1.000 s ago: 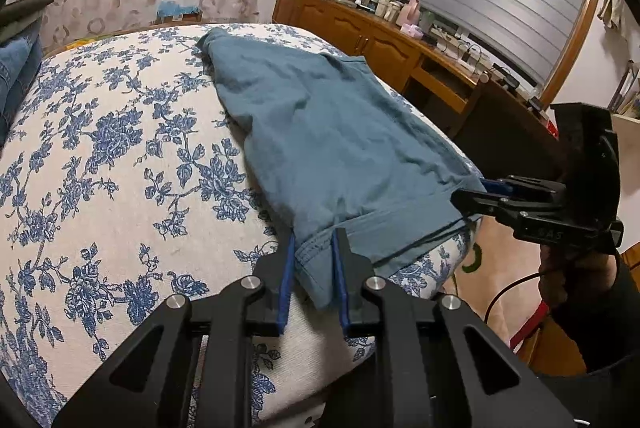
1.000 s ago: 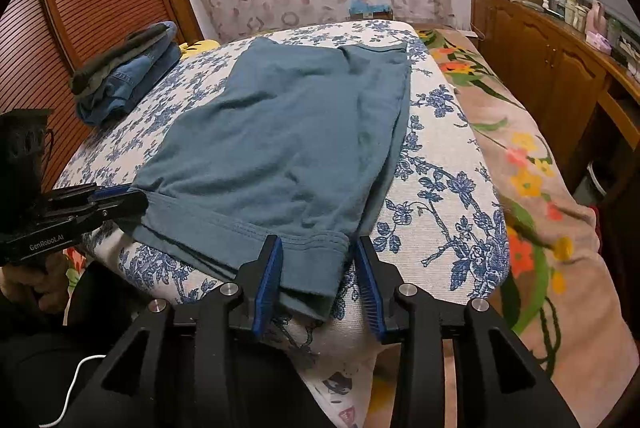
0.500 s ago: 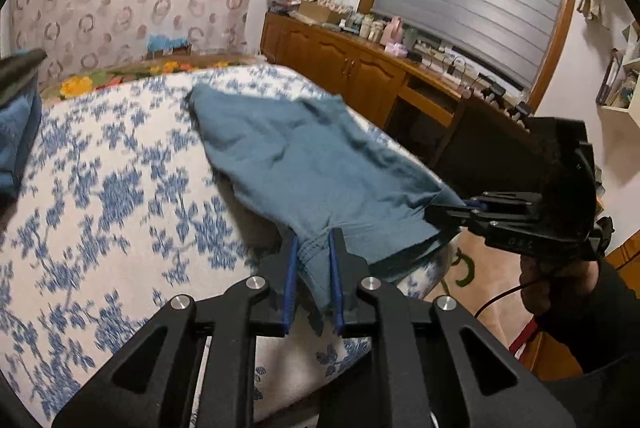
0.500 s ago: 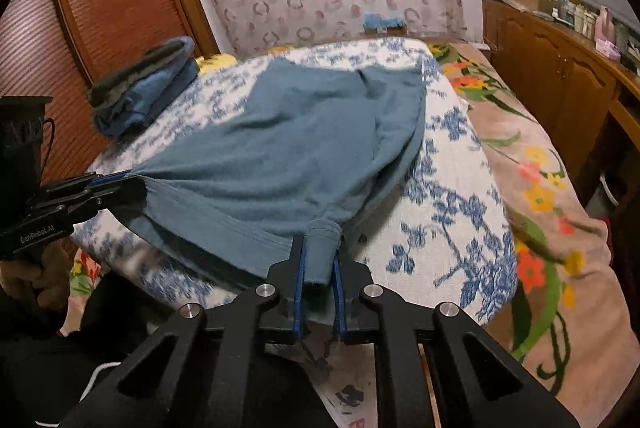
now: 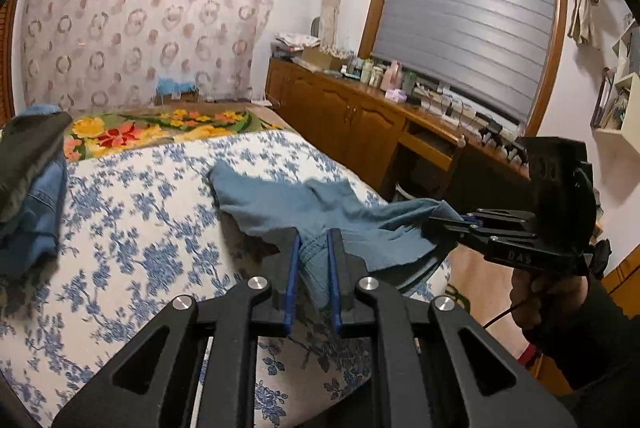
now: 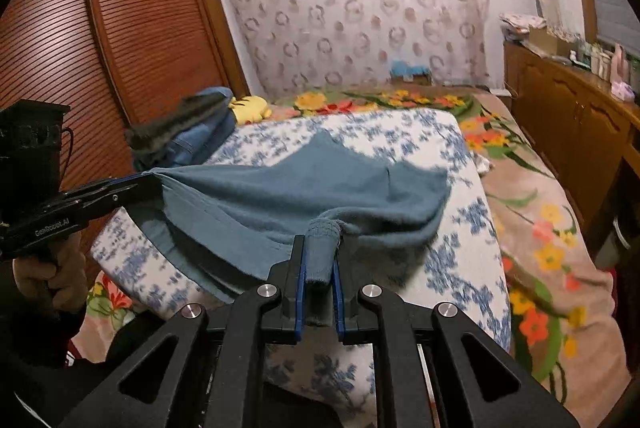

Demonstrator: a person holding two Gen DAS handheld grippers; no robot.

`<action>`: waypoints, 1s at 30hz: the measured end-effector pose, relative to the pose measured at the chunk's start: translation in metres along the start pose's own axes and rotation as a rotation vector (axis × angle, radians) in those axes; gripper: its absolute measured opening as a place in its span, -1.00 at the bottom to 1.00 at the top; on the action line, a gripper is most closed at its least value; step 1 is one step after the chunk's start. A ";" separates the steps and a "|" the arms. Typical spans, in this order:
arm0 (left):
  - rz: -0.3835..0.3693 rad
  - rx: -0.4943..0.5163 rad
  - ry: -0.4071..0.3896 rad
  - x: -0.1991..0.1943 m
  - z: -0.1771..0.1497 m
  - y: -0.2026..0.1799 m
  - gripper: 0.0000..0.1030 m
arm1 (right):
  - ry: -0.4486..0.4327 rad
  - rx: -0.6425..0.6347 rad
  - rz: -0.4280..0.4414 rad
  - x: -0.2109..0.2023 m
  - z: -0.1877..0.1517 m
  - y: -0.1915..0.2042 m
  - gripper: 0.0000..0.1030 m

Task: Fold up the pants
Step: 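Lift the held hem high off the bed with both tools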

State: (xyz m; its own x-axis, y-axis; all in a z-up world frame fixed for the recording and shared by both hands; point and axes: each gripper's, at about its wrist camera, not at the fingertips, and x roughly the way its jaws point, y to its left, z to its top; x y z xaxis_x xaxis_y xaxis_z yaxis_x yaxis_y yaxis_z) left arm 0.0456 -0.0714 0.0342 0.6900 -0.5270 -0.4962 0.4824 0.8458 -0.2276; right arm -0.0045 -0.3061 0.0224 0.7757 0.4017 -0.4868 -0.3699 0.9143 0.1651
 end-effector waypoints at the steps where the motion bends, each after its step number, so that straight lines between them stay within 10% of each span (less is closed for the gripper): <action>1: 0.000 0.001 -0.009 -0.004 0.002 0.001 -0.74 | -0.007 -0.009 0.005 0.000 0.004 0.002 -0.79; 20: 0.065 -0.098 0.033 0.026 -0.013 0.065 -0.74 | 0.104 -0.092 0.096 0.101 0.022 0.003 -0.79; 30: 0.136 -0.028 -0.031 0.055 0.086 0.090 -0.74 | 0.005 -0.193 0.073 0.144 0.139 -0.013 -0.80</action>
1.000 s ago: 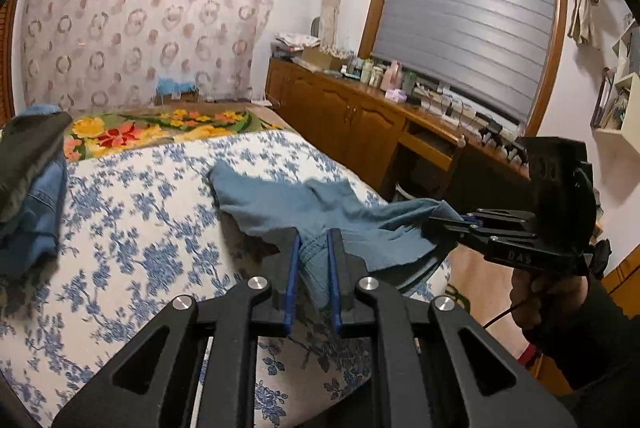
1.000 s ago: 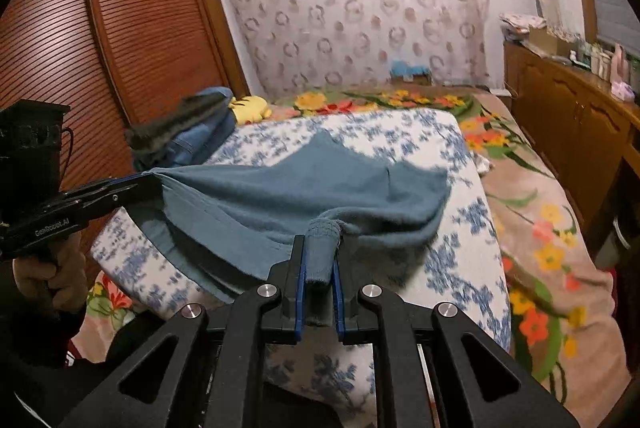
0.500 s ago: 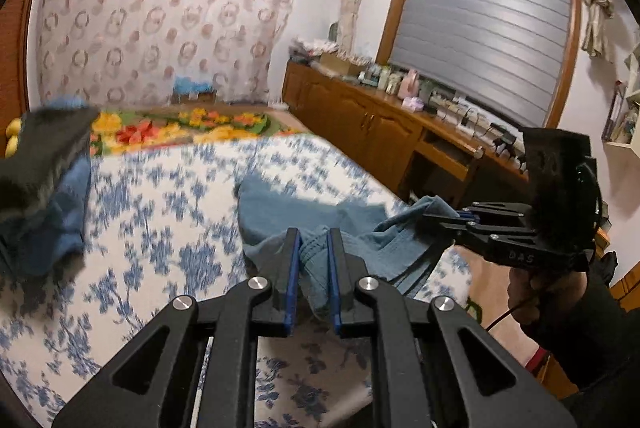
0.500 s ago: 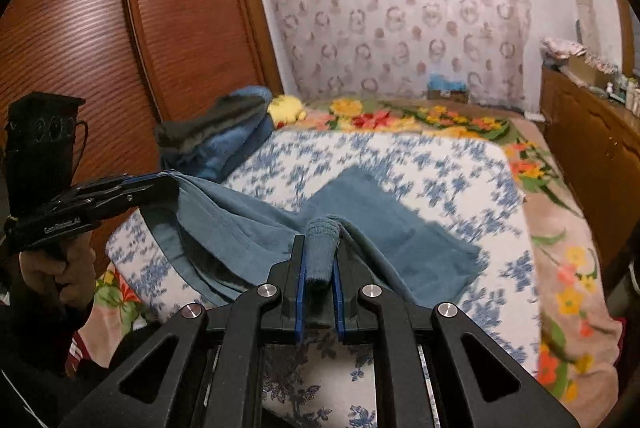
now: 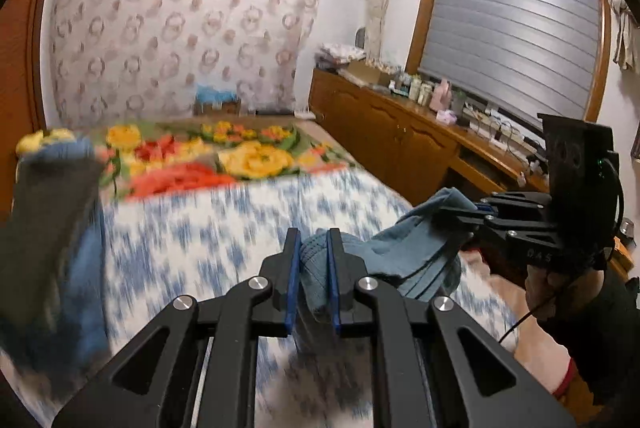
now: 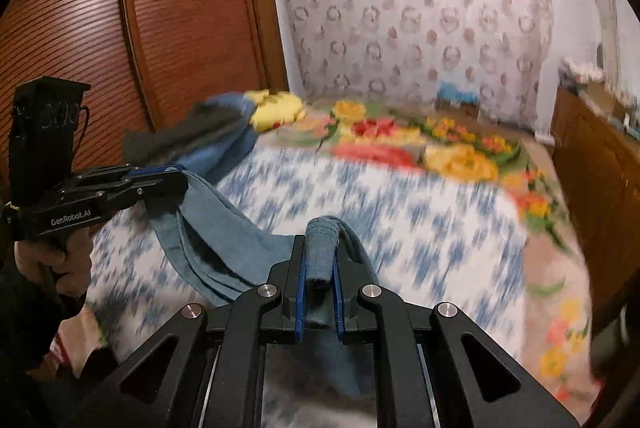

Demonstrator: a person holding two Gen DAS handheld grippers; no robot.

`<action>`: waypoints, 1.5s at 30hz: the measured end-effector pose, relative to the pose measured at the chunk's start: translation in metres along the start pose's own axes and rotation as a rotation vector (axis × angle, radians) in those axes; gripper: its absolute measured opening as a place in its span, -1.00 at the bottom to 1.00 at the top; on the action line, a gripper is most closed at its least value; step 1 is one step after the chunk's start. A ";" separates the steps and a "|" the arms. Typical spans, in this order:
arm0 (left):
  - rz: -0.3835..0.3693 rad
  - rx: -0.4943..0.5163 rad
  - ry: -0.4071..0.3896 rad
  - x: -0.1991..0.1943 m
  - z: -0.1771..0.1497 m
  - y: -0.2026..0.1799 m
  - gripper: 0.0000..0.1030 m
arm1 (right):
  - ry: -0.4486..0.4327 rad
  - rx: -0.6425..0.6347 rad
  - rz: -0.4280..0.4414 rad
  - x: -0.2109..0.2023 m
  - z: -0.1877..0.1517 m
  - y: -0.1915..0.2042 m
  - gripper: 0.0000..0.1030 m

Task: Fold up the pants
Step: 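Lift the held hem high off the bed with both tools, then carry the held hem over and lay it onto the shorts with both tools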

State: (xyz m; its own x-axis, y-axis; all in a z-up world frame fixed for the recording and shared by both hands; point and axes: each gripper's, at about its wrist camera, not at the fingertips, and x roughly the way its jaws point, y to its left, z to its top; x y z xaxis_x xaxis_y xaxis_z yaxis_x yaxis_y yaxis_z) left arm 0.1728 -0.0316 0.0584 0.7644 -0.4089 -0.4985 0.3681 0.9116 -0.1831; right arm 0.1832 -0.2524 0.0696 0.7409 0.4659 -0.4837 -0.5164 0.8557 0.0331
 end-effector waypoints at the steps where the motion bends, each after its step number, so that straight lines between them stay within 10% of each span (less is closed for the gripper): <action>1: 0.006 0.018 -0.014 0.005 0.017 0.001 -0.75 | -0.016 -0.003 -0.003 0.003 0.013 -0.005 -0.80; 17: 0.182 0.179 -0.195 0.009 0.156 0.036 -0.75 | -0.237 -0.021 -0.061 0.070 0.158 -0.046 -0.80; 32: 0.186 0.130 0.031 -0.006 0.019 0.039 -0.74 | 0.038 -0.015 0.047 0.126 0.054 -0.005 -0.80; 45: 0.131 0.086 0.096 -0.034 -0.055 0.007 -0.74 | 0.098 0.015 0.053 0.055 0.006 0.024 -0.80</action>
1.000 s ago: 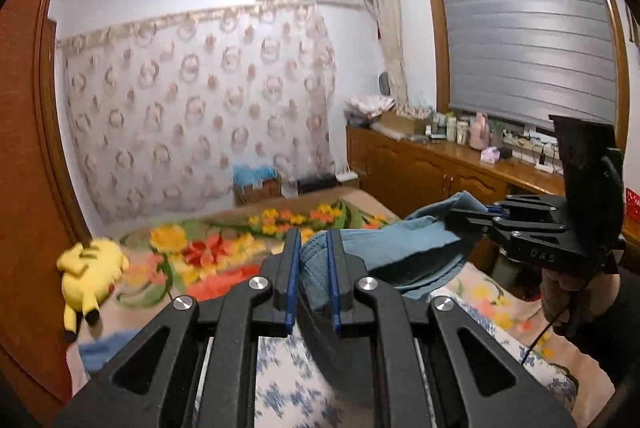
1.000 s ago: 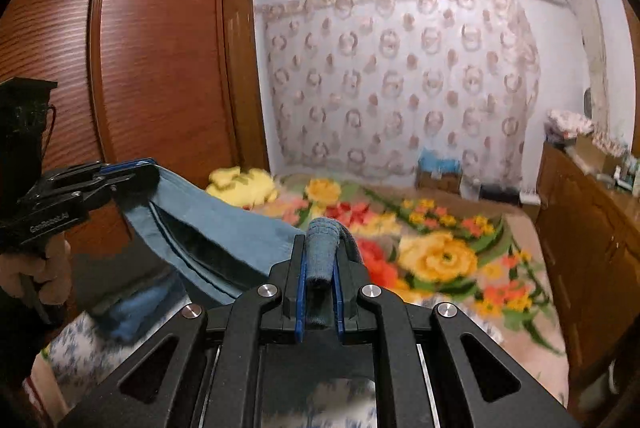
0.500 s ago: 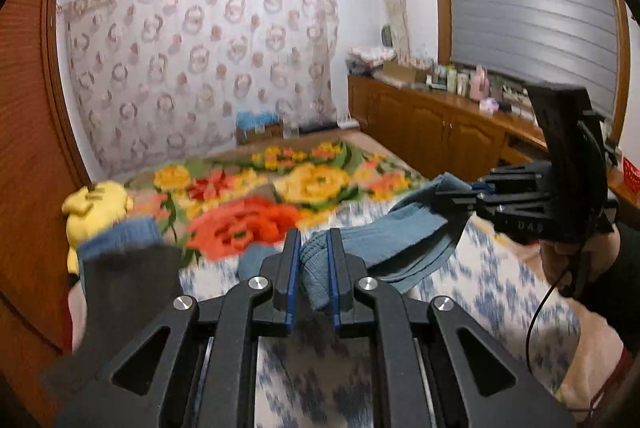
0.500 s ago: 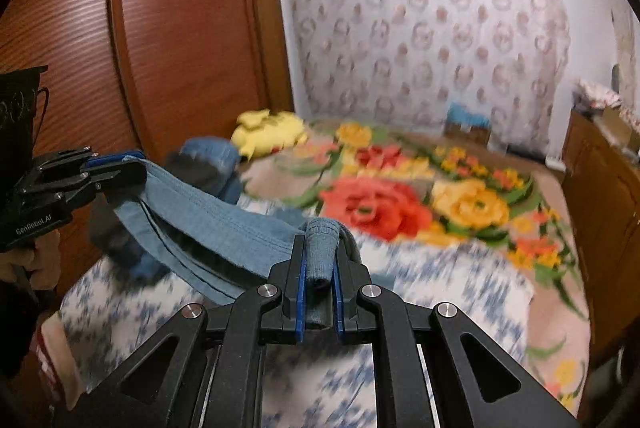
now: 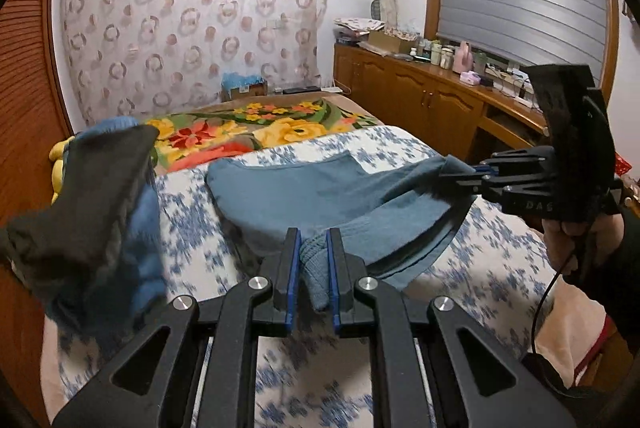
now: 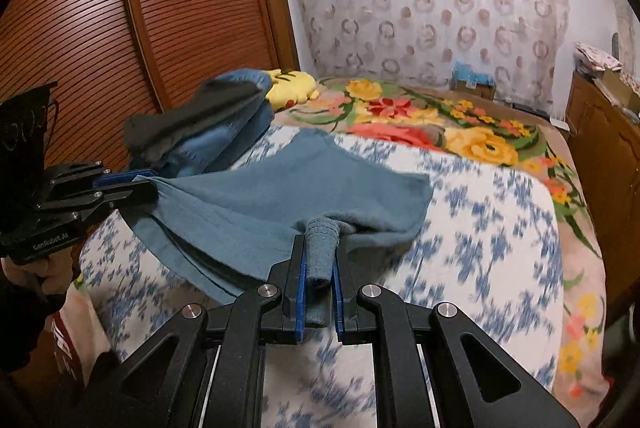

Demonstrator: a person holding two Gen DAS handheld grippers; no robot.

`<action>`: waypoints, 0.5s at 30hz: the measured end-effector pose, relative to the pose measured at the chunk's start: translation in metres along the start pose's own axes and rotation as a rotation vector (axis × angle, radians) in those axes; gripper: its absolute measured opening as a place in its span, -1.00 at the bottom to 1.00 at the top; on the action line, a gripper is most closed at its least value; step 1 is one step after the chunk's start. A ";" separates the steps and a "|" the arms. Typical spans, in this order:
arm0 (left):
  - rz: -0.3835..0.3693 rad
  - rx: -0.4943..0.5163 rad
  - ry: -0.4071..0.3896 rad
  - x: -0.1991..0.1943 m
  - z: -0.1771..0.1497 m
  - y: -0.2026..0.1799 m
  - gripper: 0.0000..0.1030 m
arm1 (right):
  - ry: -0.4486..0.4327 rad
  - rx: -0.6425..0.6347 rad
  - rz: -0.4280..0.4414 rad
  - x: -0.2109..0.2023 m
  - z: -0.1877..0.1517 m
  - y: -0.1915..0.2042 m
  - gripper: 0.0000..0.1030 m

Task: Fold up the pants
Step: 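Carry the held hem over and lay it onto the shorts with both tools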

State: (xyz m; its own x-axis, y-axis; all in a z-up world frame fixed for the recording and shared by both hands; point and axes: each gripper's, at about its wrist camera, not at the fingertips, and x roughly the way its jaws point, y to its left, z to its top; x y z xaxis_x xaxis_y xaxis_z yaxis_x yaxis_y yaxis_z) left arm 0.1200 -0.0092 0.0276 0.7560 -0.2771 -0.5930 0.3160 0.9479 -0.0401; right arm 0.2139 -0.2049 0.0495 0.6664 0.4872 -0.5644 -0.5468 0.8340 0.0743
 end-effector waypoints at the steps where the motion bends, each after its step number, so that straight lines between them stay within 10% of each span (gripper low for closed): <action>1: -0.001 0.001 -0.002 -0.003 -0.004 -0.003 -0.74 | 0.002 0.001 0.000 -0.002 -0.004 0.002 -0.80; 15: -0.037 -0.032 0.037 -0.021 -0.055 -0.023 -0.74 | 0.018 0.031 0.004 -0.026 -0.059 0.026 -0.80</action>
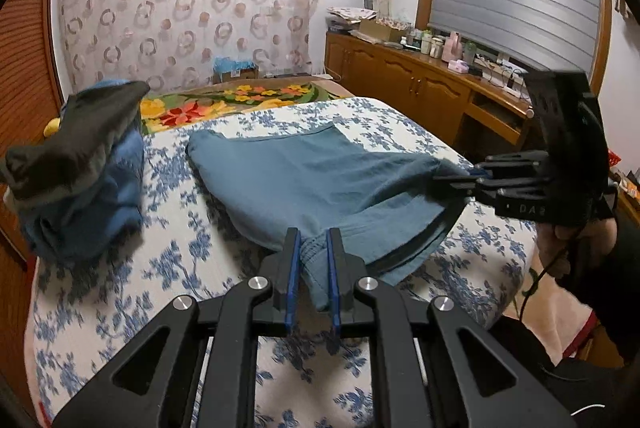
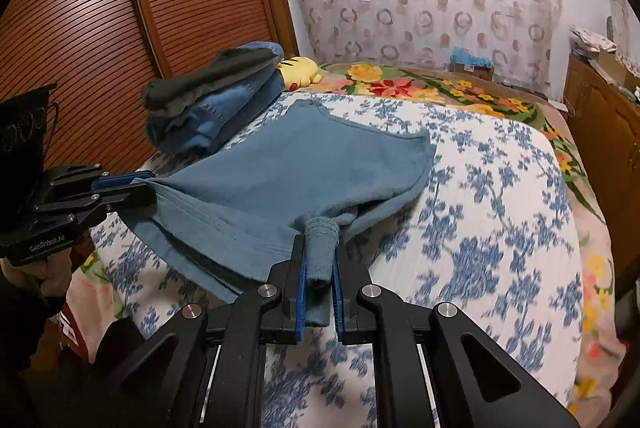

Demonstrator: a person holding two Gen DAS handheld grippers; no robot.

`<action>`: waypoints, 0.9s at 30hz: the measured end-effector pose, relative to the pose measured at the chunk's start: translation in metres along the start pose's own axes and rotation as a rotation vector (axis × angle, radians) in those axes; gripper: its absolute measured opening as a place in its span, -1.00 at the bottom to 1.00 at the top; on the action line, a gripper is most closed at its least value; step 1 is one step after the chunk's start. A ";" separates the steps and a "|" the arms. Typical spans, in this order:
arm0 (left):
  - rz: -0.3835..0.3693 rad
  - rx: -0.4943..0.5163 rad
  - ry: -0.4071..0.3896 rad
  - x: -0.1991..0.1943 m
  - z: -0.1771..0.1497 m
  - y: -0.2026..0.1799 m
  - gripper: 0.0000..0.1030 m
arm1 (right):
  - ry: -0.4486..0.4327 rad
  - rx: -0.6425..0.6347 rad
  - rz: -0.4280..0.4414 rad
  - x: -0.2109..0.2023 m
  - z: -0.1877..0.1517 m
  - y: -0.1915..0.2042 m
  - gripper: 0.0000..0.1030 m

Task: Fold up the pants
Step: 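Carry the held hem over and lay it onto the shorts with both tools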

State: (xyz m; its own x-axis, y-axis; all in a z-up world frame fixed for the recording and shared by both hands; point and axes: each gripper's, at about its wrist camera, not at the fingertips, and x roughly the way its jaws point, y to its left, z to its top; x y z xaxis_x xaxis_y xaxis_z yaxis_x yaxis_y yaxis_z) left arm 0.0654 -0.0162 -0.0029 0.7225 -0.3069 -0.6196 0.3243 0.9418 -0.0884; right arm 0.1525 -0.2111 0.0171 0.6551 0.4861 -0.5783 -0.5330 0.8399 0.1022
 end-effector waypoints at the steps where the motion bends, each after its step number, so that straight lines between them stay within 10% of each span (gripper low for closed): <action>1: -0.005 -0.008 0.002 0.000 -0.002 0.000 -0.74 | 0.004 0.000 -0.005 0.000 -0.003 0.001 -0.80; 27: -0.065 -0.018 0.022 -0.026 -0.033 -0.012 -0.74 | 0.005 0.043 0.026 -0.040 -0.047 0.019 -0.80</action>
State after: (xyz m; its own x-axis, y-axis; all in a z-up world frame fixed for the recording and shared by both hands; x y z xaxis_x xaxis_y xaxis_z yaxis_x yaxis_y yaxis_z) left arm 0.0221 -0.0149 -0.0115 0.6863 -0.3646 -0.6293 0.3593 0.9223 -0.1426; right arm 0.0911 -0.2261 0.0040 0.6384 0.5067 -0.5794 -0.5263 0.8366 0.1518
